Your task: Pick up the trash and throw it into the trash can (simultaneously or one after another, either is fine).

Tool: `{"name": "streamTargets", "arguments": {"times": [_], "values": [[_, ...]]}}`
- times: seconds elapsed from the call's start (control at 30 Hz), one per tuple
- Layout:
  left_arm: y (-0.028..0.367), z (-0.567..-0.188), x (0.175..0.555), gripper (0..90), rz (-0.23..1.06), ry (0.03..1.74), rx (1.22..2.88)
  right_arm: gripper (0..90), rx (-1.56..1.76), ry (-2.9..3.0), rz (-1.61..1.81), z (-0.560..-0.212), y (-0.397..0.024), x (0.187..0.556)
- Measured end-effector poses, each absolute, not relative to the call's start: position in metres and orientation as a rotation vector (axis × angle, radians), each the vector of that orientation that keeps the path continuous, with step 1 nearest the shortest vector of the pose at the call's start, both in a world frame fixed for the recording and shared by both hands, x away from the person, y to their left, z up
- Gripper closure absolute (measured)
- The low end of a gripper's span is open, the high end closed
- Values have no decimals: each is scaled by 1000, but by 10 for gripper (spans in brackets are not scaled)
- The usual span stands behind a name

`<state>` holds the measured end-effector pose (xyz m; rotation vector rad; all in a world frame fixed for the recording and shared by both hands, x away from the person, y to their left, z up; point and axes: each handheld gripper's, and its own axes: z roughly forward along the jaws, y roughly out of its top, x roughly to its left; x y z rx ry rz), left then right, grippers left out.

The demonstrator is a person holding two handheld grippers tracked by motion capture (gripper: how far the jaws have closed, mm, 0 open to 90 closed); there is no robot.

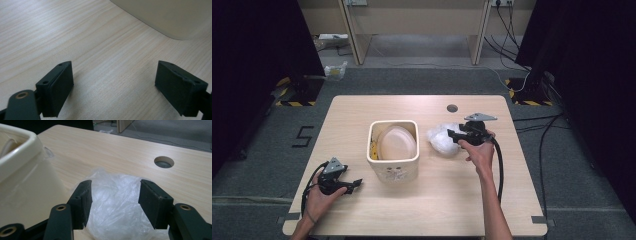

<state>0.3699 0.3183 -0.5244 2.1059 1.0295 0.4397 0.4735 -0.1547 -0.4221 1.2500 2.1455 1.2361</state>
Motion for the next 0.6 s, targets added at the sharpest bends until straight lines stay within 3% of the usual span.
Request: {"name": "streamTargets", "arguments": {"times": [0.43,0.6], "values": [[319,-524,370,142,437,1029,2111,348,1323,2135,1141,-447,-151,479],[319,-524,370,142,438,1029,2110,377,1322,2164,1073,-458,-145,483]]}}
